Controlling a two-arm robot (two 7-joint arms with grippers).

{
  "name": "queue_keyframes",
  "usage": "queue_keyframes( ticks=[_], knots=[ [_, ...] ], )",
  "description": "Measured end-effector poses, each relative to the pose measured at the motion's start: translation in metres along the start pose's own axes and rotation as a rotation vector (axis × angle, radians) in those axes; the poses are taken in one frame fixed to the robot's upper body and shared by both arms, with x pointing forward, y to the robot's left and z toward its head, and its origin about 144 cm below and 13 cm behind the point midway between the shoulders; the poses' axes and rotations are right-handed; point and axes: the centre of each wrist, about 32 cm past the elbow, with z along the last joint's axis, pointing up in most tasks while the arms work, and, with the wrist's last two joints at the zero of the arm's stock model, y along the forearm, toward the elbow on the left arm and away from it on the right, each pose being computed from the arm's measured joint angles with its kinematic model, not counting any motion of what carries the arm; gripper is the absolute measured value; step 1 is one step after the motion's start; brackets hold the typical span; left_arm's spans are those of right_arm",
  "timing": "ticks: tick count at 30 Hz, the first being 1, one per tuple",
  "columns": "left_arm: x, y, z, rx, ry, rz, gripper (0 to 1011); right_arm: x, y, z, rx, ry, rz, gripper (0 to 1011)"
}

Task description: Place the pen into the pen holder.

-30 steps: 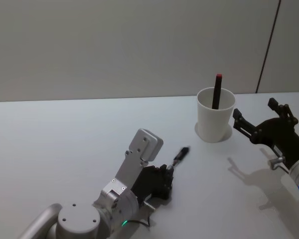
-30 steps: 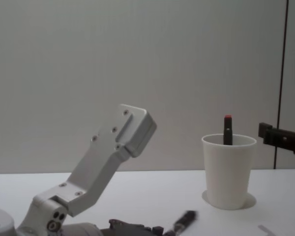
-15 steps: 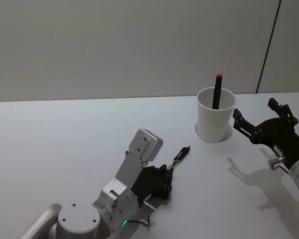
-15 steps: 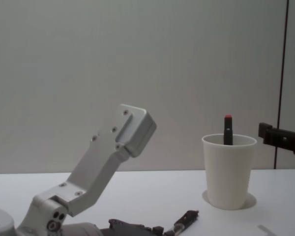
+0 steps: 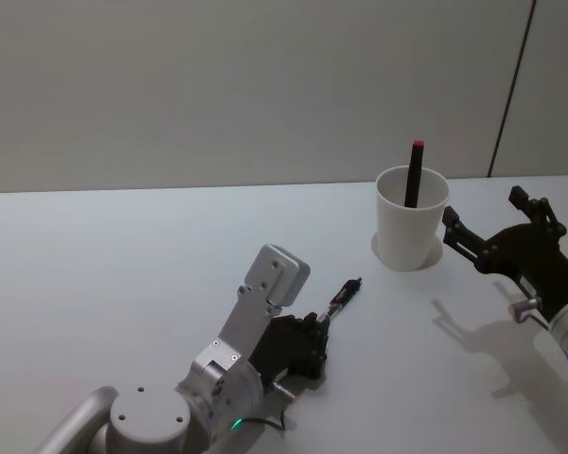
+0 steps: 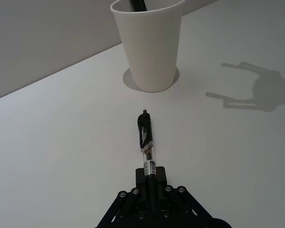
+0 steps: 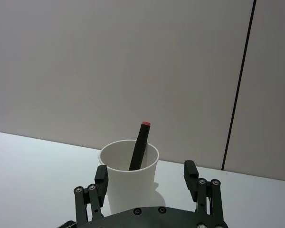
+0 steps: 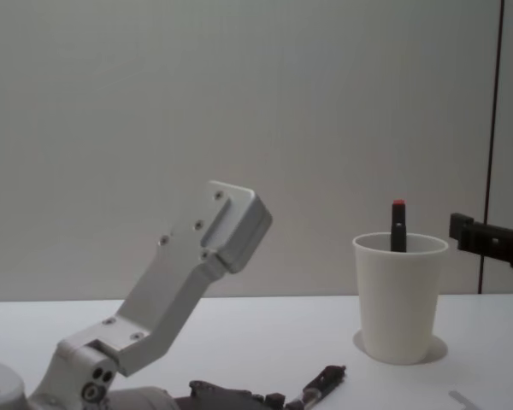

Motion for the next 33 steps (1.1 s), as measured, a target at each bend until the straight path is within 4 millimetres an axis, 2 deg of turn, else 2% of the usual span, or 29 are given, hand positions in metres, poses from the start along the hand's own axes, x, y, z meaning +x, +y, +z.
queue_keyframes(
  ticks=[14,33],
  knots=[
    [-0.001,0.002,-0.001,-0.008,-0.016,0.020,123,0.000,0.000,0.000,0.000,0.000,0.000,1002],
    [-0.007,0.030,-0.004,-0.184,-0.047,0.208,123,0.000,0.000,0.000,0.000,0.000,0.000,1002]
  ],
)
